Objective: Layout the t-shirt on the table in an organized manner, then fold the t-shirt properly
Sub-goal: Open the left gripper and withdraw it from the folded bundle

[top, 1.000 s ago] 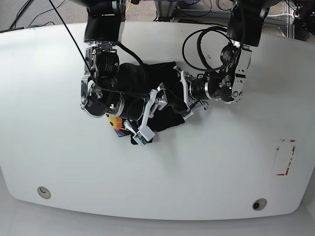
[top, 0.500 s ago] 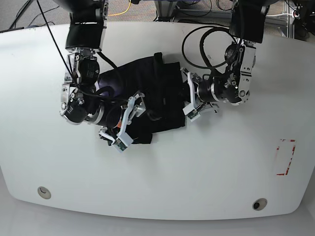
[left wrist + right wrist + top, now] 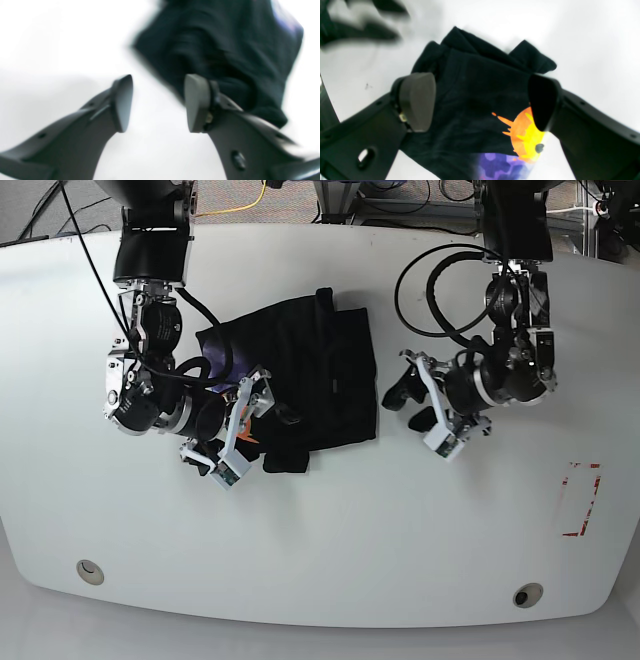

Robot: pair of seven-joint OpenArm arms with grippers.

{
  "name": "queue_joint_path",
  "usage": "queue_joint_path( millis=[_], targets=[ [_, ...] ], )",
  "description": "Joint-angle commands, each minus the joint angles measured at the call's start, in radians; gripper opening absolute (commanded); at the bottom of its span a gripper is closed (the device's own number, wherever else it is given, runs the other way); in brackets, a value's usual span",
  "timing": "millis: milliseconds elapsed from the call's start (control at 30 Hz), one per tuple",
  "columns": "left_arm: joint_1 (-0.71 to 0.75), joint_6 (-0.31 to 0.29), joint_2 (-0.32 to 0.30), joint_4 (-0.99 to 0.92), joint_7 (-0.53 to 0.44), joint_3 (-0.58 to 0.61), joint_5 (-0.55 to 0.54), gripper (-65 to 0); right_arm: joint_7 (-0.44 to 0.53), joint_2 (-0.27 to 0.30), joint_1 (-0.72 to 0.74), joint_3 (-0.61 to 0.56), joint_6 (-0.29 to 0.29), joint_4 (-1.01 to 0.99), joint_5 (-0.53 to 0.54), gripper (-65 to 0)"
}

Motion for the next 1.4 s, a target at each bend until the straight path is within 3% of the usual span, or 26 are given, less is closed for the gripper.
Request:
queue_joint_path(
  millis=[0,167,567,833,1067,1167,1367],
  targets=[
    [-0.021,0.002,-0.034,0.026,0.005,-0.104,-0.013,-31.5,0.05,0.002,0.051,-0.004,0.002,-0.046,0.014,-9.4],
    [-0.023,0.002,-0.078,0.026,0.025,-0.247,-0.016,-31.5,0.127,0.0,0.089,-0.024,0.002,-0.176,0.014,-9.4],
    [0.019,0.002,-0.206,0.032,0.023,-0.27,-0.036,-31.8,0.231,0.005,0.186,-0.224,0.002,-0.322,0.012,-9.4],
    [0.062,0.002,-0.213,0.032,0.023,-0.329,-0.109,-31.8,0.296,0.033,0.212,-0.382,0.002,-0.351,0.012,-9.5],
    [0.068,0.002,-0.213,0.032,0.023,-0.331,-0.109,-31.8,0.327,0.066,0.21,-0.44,0.002,-0.385,0.012,-10.5],
    [0.069,0.002,-0.213,0.032,0.023,-0.331,-0.107,-31.8,0.339,0.082,0.209,-0.465,0.002,-0.387,0.012,-15.9],
    [0.069,0.002,-0.213,0.03,0.023,-0.332,-0.107,-31.8,0.342,0.092,0.206,-0.491,0.002,-0.387,0.012,-43.9]
  ],
)
